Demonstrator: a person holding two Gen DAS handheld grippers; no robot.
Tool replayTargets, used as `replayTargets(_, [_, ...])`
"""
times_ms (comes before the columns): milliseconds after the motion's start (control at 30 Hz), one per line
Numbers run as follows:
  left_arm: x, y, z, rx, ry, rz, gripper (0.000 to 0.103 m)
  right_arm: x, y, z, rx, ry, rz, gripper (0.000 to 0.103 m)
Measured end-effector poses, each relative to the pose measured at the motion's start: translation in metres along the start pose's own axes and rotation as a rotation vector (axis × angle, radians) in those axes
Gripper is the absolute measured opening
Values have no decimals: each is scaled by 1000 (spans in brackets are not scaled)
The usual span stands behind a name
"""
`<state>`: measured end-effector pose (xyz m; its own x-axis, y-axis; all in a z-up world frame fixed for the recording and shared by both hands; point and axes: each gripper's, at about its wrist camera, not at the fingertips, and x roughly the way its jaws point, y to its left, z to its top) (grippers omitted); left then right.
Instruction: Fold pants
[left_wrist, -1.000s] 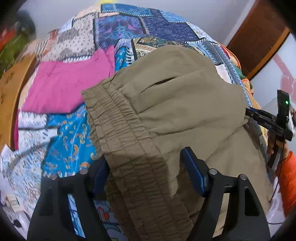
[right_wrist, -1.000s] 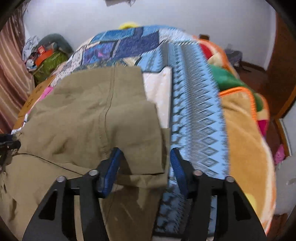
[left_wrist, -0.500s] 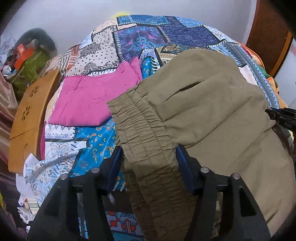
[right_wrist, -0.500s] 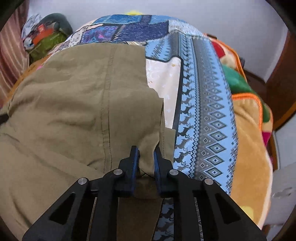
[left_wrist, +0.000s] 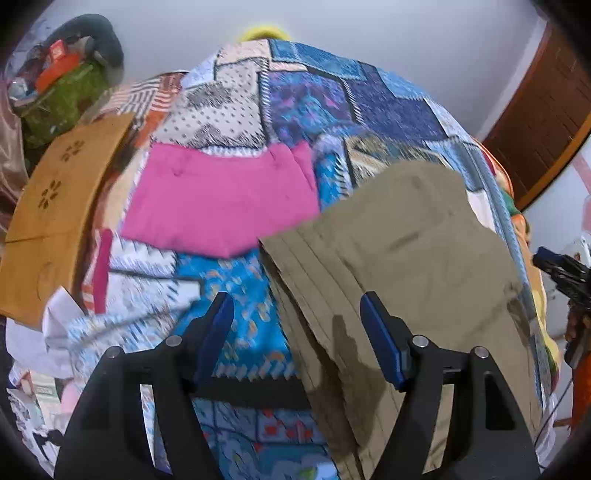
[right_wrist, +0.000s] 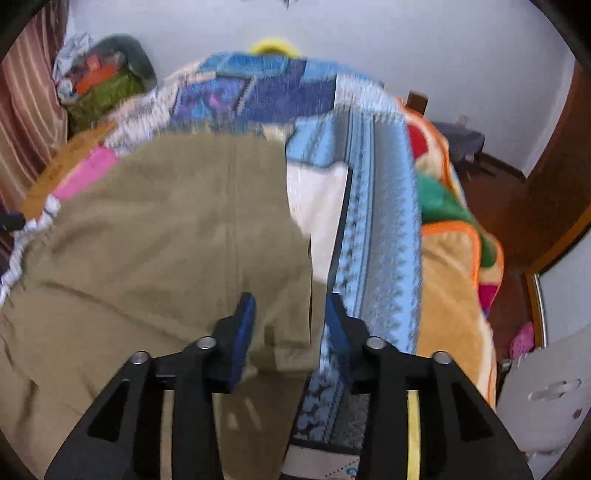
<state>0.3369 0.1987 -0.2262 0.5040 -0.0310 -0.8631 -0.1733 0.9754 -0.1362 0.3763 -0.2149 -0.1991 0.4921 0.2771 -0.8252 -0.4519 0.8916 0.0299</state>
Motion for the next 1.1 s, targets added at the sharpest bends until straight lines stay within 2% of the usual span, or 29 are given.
replayTargets(67, [10,4,12,-18,1,-3,76,-4,-1,15,17,-46,11,49])
replayTargets(133, [22,7,20,-25,15,-10,76,-1,2,29,33,-72,16,50])
replayTargets(367, [74,13,39,-32,86,5,77,56,9,84,46,-53,40,50])
replayTargets(433, [84,19,39,-51,86,6,76,73,10,92,39,-30,44,50])
replayTargets(600, [105,25,37,-73,115,-61,77,111,8,109,57,-23,63,50])
replayTargets(767, [114,24,37,-71,98,-82,77,143,10,112,110,0,93,50])
replayTargets(833, [117,23,37,-73,92,-91,74,141,16,109,94,-45,74,37])
replayTargets(900, [119,23,37,-80,102,-131,57,140,21,110,71,-50,42,17])
replayTargets(967, [118,22,38,-92,103,-135,53,138,22,110,50,-52,8,13])
replayTargets(1100, [104,18,38,-60,56,-85,50,127,19,110,44,-76,-11,7])
